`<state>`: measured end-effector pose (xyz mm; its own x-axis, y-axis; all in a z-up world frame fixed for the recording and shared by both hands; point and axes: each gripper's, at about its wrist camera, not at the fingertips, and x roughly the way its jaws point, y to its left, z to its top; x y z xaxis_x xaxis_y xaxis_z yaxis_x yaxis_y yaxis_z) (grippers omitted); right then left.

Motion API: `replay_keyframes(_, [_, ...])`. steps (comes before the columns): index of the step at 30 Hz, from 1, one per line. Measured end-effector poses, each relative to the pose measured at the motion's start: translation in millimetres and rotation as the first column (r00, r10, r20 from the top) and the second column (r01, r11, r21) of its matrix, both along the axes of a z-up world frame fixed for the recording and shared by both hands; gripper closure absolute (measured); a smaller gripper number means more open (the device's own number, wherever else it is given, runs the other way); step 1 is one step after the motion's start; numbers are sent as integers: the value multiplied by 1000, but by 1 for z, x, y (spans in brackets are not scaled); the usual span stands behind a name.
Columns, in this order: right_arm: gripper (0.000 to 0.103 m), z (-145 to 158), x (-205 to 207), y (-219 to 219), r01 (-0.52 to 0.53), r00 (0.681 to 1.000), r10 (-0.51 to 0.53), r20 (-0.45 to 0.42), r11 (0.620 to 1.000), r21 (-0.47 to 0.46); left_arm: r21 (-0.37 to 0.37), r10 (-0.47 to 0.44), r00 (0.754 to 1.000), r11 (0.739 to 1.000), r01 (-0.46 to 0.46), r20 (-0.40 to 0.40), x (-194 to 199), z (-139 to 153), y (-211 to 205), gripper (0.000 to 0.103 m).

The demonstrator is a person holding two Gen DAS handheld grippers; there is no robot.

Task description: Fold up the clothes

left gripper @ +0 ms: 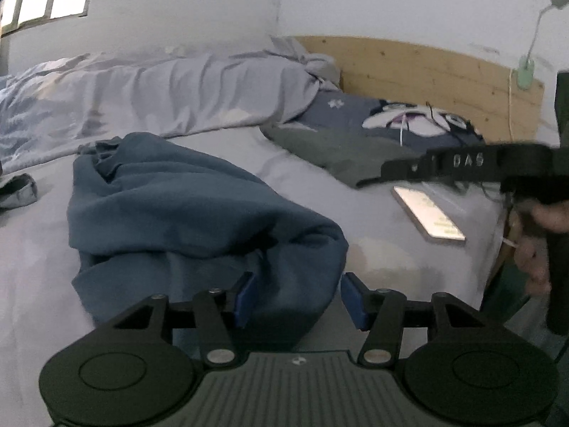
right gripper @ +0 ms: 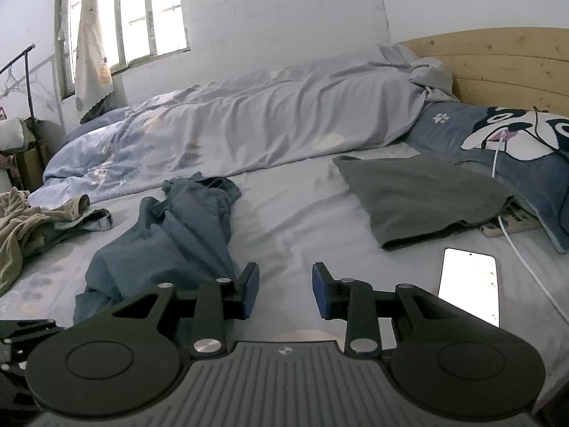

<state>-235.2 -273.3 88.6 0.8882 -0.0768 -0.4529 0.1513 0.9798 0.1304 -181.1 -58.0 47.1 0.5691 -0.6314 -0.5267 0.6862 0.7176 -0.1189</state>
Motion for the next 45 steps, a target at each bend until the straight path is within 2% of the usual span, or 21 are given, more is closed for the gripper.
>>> replay_keyframes(5, [70,0,-4,-7,10,1000,-10,-4,1000,7,69,1,1000,998,-1,3,0,-8,-12,54])
replay_keyframes(6, [70,0,-4,-8,10,1000,-10,-5,1000,6,60,1,1000,998,-1,-6,2,-8,-12,70])
replay_keyframes(7, [70,0,-5,-9,9,1000,-9,-6,1000,6,47,-2,1000,999,3,-19,4,-8,-11,87])
replay_keyframes(10, [70,0,-5,-10,2,1000,-2,-12,1000,6,-7,4,999,1000,-4,-33,9,-5,-4,98])
replay_keyframes(14, [68,-2,-4,-5,-50,998,50,-24,999,3,-152,11,998,988,-20,-58,16,6,12,99])
replay_keyframes(16, [68,-3,-3,1,-92,995,91,-30,996,-7,-199,9,996,980,-26,-87,21,9,19,99])
replay_keyframes(20, [68,-4,-4,13,-169,985,168,-30,985,-25,-197,-3,989,980,-27,-150,27,4,21,95])
replay_keyframes(23, [68,-2,-1,19,-188,982,187,-22,982,-19,-191,-9,986,981,-24,-168,25,1,25,86])
replay_keyframes(25, [68,1,2,24,-201,980,201,-14,979,-13,-199,-4,987,980,-29,-161,22,2,32,69])
replay_keyframes(28, [62,8,8,40,-249,969,248,-8,968,-36,-222,34,989,973,-66,-145,19,5,50,57])
replay_keyframes(31, [59,13,21,63,-315,949,315,-14,947,-67,-239,131,981,957,-163,-144,21,8,77,43])
replay_keyframes(34, [50,13,39,89,-371,929,369,-35,921,-120,-244,235,957,931,-272,-169,26,7,105,42])
replay_keyframes(37, [50,5,61,113,-421,907,415,-70,890,-174,-245,309,926,901,-357,-216,34,3,128,42])
replay_keyframes(43, [50,-18,101,148,-493,870,466,-163,829,-264,-227,400,876,858,-461,-268,49,-7,150,42])
replay_keyframes(45, [50,-24,110,153,-505,863,473,-178,819,-273,-220,407,870,855,-470,-277,55,-10,151,42])
